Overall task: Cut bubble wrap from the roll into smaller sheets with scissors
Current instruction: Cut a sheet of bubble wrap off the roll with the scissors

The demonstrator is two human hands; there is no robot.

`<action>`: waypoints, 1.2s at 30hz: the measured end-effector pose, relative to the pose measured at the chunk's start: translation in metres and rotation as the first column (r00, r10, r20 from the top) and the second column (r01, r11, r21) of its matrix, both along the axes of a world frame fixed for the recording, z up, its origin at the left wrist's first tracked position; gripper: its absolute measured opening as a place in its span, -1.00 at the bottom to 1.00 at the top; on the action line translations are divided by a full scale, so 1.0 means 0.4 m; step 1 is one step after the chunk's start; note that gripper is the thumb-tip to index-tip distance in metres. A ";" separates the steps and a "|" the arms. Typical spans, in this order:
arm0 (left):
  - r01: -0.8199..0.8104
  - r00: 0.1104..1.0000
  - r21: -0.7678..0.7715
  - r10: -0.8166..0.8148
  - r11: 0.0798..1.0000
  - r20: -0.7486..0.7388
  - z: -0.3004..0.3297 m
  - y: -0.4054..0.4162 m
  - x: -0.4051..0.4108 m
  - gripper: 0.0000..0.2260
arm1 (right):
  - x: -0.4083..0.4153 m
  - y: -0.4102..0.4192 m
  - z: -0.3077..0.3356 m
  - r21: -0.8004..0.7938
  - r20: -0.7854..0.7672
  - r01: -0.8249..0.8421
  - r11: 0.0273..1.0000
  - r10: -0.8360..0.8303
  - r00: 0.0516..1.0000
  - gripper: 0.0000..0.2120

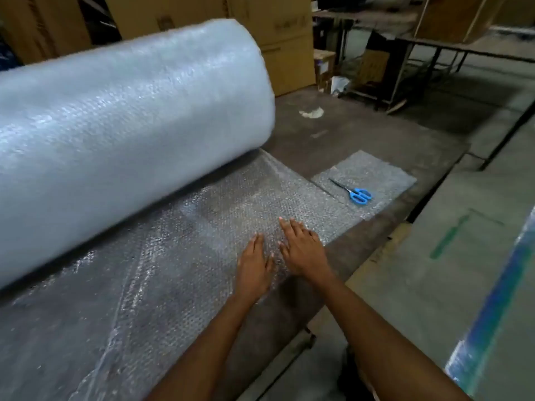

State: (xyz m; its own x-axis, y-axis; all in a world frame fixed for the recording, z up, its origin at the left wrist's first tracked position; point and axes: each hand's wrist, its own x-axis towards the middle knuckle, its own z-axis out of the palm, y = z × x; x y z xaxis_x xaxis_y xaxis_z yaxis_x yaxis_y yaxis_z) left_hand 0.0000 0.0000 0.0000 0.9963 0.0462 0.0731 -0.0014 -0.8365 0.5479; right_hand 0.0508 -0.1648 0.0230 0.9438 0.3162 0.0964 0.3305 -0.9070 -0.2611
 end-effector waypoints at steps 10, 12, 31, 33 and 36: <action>-0.133 0.989 0.183 0.141 0.974 -0.034 -0.082 -0.284 0.284 -0.45 | 0.307 -0.360 -0.134 -0.104 -0.123 -0.214 0.971 0.202 0.972 -0.38; -0.156 0.979 0.222 0.180 0.963 -0.092 -0.125 -0.324 0.276 -0.35 | 0.327 -0.418 -0.156 -0.120 -0.123 -0.288 0.950 0.273 0.954 -0.35; -0.176 0.983 0.025 0.174 0.984 0.061 -0.087 -0.572 0.432 -0.58 | 0.502 -0.566 -0.108 0.007 -0.032 -0.228 0.974 0.228 0.973 -0.52; -0.108 0.991 -0.015 0.108 0.994 0.074 -0.070 -0.603 0.495 -0.61 | 0.544 -0.574 -0.102 -0.031 -0.018 -0.178 0.984 0.178 0.984 -0.55; -0.090 0.995 -0.059 0.092 0.994 0.030 -0.048 -0.646 0.562 -0.63 | 0.582 -0.590 -0.106 -0.097 -0.041 -0.096 0.991 0.092 0.995 -0.63</action>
